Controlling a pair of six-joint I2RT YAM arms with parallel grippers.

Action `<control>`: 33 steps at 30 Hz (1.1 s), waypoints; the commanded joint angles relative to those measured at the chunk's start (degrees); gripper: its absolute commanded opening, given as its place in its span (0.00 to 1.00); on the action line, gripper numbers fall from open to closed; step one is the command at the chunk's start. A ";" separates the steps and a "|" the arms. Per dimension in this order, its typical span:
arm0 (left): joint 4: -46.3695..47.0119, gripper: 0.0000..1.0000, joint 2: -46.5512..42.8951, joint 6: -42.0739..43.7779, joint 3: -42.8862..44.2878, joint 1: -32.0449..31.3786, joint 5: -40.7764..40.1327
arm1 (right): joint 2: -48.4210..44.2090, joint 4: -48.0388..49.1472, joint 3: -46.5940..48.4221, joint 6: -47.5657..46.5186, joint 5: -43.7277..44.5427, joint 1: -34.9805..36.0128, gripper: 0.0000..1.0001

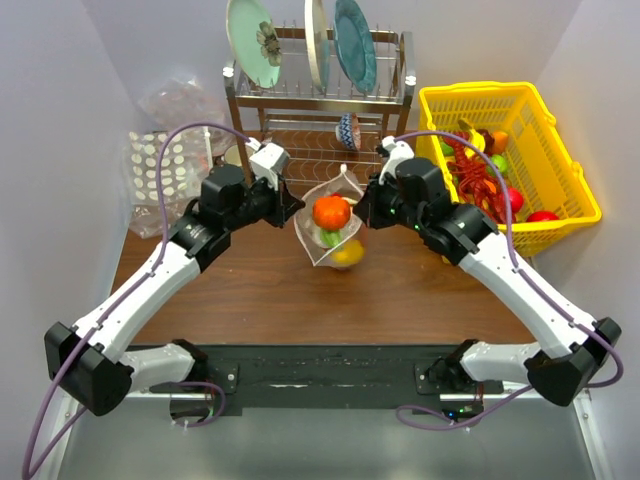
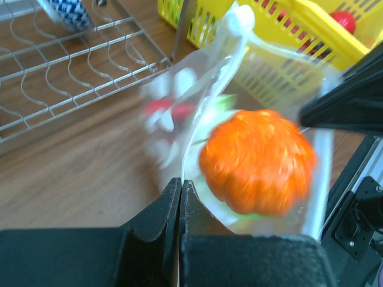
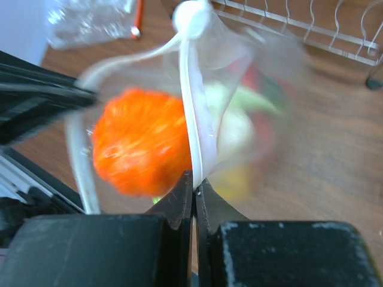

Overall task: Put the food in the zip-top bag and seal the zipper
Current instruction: Adjust the zipper food storage bag at the center of the board.

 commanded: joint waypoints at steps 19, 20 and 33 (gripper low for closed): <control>-0.15 0.00 2.54 -4.03 3.75 0.07 1.65 | -2.23 4.18 4.71 0.60 -4.07 0.06 0.00; 0.04 0.00 2.72 -4.56 4.36 0.07 2.26 | -2.23 4.62 4.98 0.51 -3.80 0.06 0.00; 2.59 0.00 4.04 -7.91 1.37 -0.02 2.80 | 1.03 1.73 9.46 -0.72 -2.05 0.06 0.00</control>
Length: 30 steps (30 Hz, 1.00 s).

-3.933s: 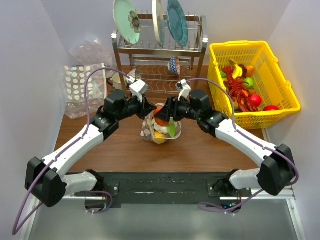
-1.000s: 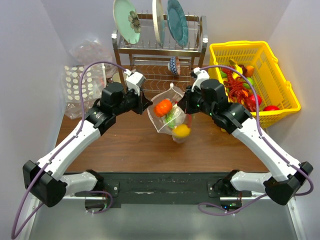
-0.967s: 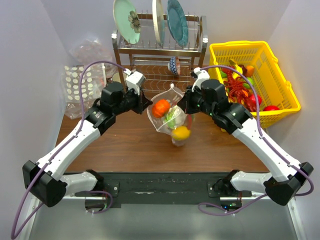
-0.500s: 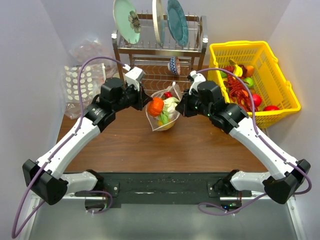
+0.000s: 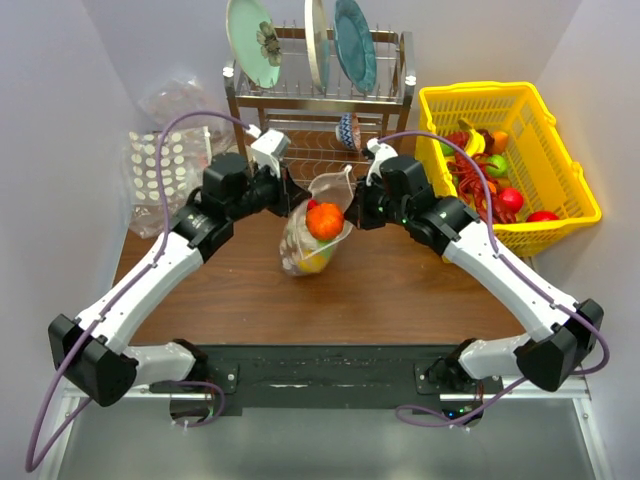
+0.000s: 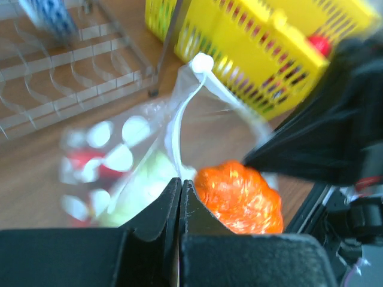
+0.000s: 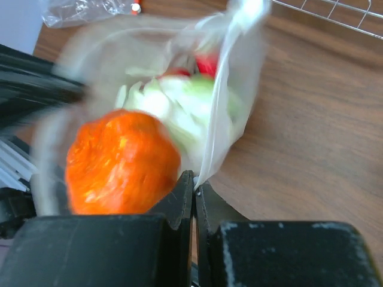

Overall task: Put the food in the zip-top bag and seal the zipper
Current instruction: Adjust the zipper food storage bag at the center of the board.

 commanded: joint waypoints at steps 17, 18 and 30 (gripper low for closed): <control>-8.87 0.00 2.22 4.01 8.09 0.18 -6.70 | -4.26 -2.10 3.04 -0.04 -0.89 0.10 0.00; -8.17 0.00 2.21 4.71 7.83 0.18 -6.71 | -4.62 -1.40 2.25 0.05 -1.51 0.10 0.00; -7.11 0.00 4.32 3.75 6.15 0.18 -2.75 | -2.16 3.44 -5.66 2.16 -8.19 0.10 0.12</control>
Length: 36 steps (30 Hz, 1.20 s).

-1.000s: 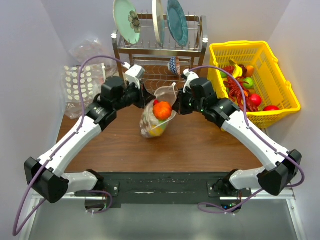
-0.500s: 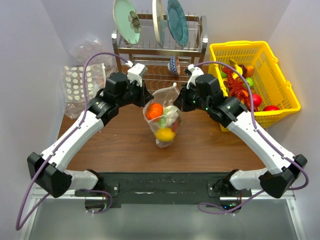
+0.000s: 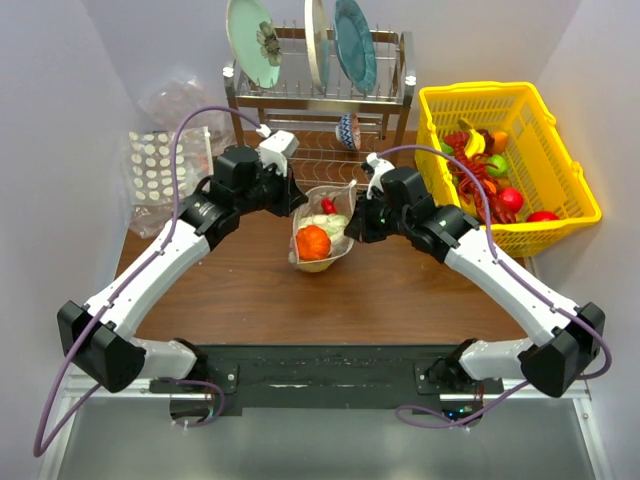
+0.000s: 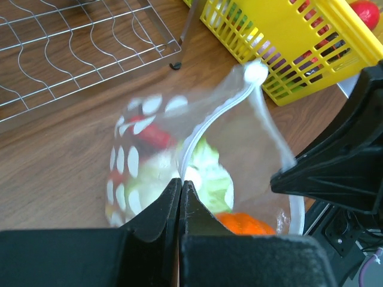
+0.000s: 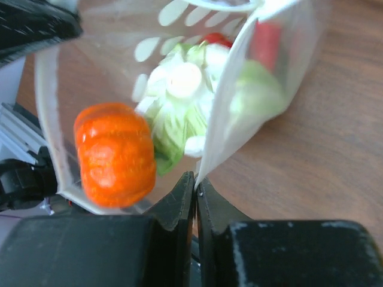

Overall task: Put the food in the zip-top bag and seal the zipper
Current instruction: Adjust the zipper food storage bag at the center of the board.

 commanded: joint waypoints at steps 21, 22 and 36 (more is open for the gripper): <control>5.08 0.00 -0.14 1.93 -2.28 0.18 0.02 | 4.39 2.01 3.09 -7.03 1.43 0.26 0.54; 4.81 0.00 -0.14 1.93 -2.10 0.18 0.02 | 4.84 2.09 3.36 -7.30 0.47 0.17 0.54; 2.88 0.02 -1.71 2.98 -2.19 0.18 -0.77 | 7.23 3.33 5.72 -1.69 -0.69 0.26 0.00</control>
